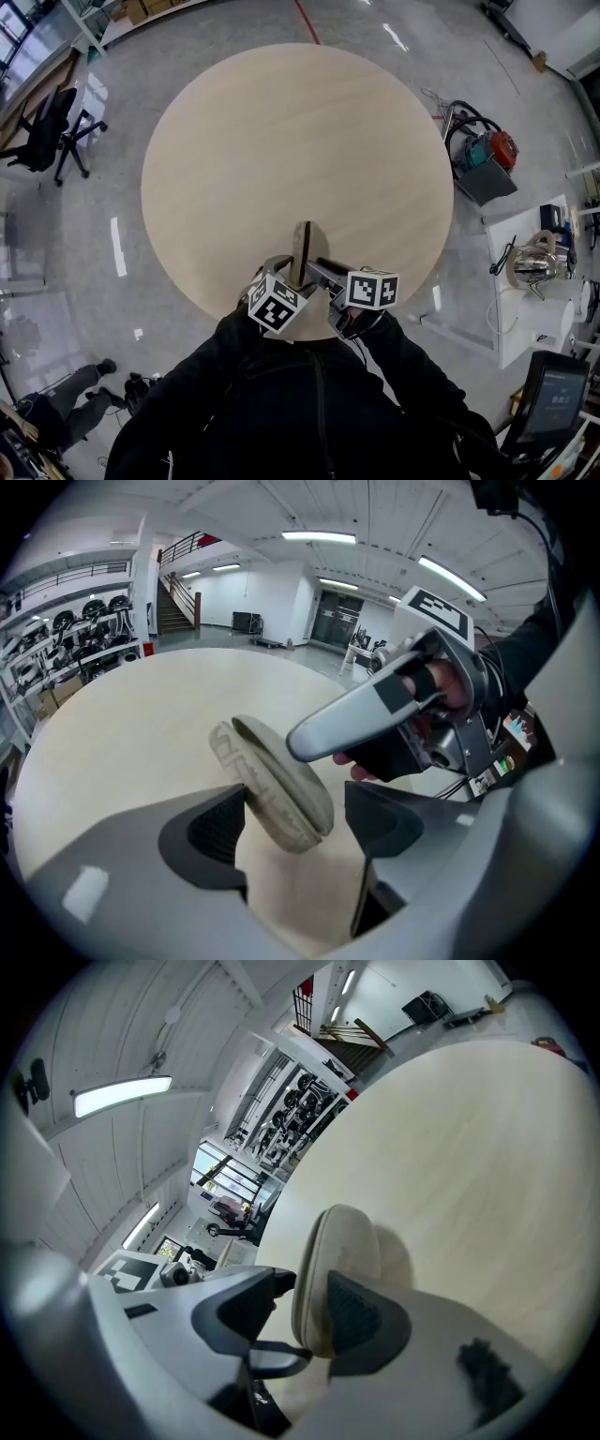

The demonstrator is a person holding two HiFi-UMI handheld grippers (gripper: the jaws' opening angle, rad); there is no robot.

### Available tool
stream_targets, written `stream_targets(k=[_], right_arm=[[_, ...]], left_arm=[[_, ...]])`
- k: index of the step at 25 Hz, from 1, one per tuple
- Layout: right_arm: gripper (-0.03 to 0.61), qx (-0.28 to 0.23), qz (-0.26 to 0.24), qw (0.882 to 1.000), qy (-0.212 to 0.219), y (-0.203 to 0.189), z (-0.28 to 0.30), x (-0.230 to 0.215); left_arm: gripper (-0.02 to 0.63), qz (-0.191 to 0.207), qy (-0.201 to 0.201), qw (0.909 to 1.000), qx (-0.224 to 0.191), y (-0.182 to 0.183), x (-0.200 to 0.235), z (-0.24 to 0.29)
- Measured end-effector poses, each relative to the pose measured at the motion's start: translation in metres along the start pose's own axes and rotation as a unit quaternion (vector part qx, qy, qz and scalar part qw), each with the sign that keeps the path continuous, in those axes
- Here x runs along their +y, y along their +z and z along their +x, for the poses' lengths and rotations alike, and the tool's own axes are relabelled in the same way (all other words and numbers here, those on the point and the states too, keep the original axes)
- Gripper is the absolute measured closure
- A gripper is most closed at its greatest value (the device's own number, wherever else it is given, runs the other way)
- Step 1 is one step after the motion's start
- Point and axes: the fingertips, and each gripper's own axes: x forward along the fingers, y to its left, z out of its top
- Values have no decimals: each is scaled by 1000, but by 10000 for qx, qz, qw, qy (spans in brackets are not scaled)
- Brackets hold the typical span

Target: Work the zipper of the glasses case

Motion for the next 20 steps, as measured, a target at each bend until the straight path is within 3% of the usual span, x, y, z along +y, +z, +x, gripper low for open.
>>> stream_targets(k=[3,10,20], right_arm=[[400,42,-50,10000,71,0,4,6],[400,197,-270,9991,251,-2,16,23],[400,33,-249,9995,178,7,1,15]], left_arm=[[244,172,-10,9998,80,0,-5,2],[265,383,426,9978,318,-13,14,10],[301,324,61,9992,229,-15,18,3]])
